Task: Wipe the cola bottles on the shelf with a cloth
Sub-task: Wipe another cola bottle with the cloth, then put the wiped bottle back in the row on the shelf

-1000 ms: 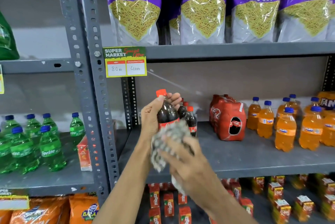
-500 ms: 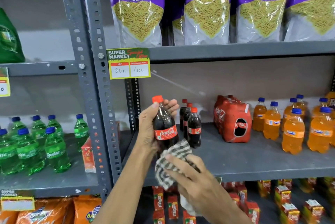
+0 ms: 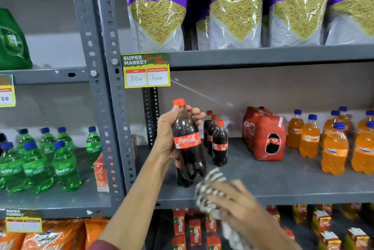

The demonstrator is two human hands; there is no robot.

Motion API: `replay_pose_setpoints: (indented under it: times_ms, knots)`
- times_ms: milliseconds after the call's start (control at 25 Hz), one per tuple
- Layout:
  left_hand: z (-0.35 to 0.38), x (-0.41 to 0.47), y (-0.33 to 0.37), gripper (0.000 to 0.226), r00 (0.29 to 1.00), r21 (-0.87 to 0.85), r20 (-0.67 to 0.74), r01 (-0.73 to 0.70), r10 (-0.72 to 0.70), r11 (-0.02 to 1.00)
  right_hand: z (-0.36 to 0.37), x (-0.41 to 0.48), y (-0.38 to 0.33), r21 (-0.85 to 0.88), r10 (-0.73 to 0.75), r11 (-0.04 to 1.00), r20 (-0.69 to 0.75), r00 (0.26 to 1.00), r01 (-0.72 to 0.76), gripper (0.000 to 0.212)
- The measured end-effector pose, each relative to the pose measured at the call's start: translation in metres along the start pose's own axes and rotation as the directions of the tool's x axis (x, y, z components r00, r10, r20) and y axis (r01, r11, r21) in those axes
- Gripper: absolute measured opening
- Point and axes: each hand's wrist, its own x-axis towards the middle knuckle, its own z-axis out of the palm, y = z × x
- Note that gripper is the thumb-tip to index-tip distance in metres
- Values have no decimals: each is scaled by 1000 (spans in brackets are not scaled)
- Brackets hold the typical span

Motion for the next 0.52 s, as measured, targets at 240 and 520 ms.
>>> replay_pose_setpoints:
  times_ms: [240,520]
  knots:
    - [7,6,-8,37,999,89,38,22,-26,996,-27,13,112,30,525,850,-138,840,-526,41]
    - [13,12,-32,40,993,188,104,39,-59,981,17,-2,147,-25,577,817,20,816,-577,36]
